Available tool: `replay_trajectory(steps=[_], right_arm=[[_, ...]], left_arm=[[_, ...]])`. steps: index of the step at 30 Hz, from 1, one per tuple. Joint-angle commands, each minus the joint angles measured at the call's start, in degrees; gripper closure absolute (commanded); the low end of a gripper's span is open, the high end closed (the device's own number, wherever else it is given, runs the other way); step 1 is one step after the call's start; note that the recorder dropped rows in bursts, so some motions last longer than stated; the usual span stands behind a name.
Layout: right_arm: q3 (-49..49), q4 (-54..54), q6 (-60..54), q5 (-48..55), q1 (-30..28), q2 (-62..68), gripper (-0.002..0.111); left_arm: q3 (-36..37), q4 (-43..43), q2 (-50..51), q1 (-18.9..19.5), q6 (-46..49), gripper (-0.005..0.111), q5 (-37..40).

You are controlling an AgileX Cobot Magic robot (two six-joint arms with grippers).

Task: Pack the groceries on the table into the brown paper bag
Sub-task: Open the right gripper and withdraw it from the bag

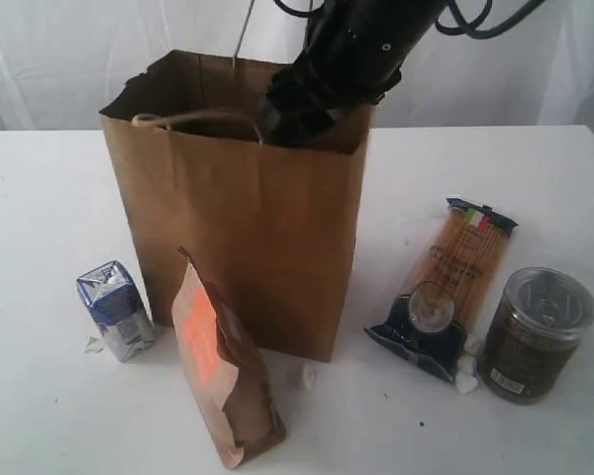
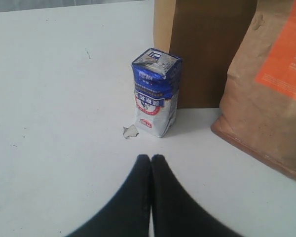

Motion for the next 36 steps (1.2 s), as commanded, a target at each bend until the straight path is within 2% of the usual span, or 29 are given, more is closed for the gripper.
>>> replay_trajectory(steps=[1, 10, 19, 23, 27, 33, 36], right_arm=[[-0.3, 0.6, -0.2, -0.5, 0.0, -0.5, 0.040], [-0.5, 0.7, -0.3, -4.0, 0.0, -3.5, 0.040], [-0.5, 0.5, -0.3, -8.9, 0.0, -15.2, 0.040], [-0.5, -2.8, 0.2, -9.0, 0.0, -21.7, 0.040], [-0.5, -10.3, 5.5, -4.8, 0.0, -26.6, 0.040], [-0.1, -24.1, 11.3, 9.4, 0.0, -30.2, 0.040], [1.1, -26.1, 11.8, 9.4, 0.0, -31.5, 0.040]], left_arm=[[0.2, 0.2, -0.3, -0.1, -0.5, 0.106, -0.2], [0.2, 0.2, -0.3, -0.1, -0.5, 0.106, -0.2], [0.2, 0.2, -0.3, -0.1, -0.5, 0.106, 0.0], [0.2, 0.2, -0.3, -0.1, -0.5, 0.106, 0.6], [0.2, 0.2, -0.3, -0.1, -0.5, 0.106, 0.6], [0.2, 0.2, -0.3, -0.1, -0.5, 0.106, 0.8], [0.2, 0.2, -0.3, -0.1, -0.5, 0.106, 1.0]])
